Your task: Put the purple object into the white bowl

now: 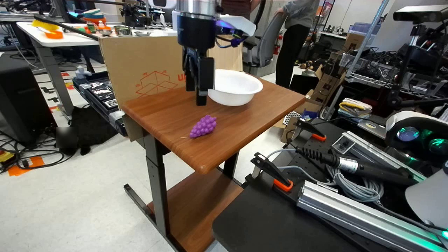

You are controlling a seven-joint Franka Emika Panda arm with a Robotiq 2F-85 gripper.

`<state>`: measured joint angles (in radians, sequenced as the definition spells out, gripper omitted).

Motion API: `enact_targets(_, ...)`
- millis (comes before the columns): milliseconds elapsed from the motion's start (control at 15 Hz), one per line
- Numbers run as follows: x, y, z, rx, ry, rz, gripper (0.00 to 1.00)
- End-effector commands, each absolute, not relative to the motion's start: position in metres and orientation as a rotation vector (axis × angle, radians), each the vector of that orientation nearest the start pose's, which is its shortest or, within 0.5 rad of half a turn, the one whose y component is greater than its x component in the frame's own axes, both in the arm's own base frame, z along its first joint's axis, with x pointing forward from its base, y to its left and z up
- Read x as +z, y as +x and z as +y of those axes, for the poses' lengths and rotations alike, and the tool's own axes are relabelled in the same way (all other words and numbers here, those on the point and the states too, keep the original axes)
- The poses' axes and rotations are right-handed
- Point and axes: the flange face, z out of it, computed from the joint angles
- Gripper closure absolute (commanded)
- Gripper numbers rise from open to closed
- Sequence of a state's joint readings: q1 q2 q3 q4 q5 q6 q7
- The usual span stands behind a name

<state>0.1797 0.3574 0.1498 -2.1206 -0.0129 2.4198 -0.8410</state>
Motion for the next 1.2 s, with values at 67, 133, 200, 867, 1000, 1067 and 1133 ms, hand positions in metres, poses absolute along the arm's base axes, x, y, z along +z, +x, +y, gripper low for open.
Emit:
enact_targets(67,0.228,0.541,0.213,0.182,-2.512,-1.688,0.0)
enact_targets(133,0.224,0.538,0.217,0.204,-2.513,-1.688,0.0)
enact_targets(200,0.221,0.534,0.219,0.223,-2.509,-1.693,0.0)
enact_targets(867,0.182,0.512,0.197,0.353,-2.599,-1.791,0.0)
enact_targets(1000,0.181,0.516,0.19,0.349,-2.627,-1.801,0.26)
enact_targets(1067,0.182,0.519,0.186,0.344,-2.64,-1.798,0.34)
enact_targets(1133,0.183,0.522,0.182,0.336,-2.65,-1.778,0.42)
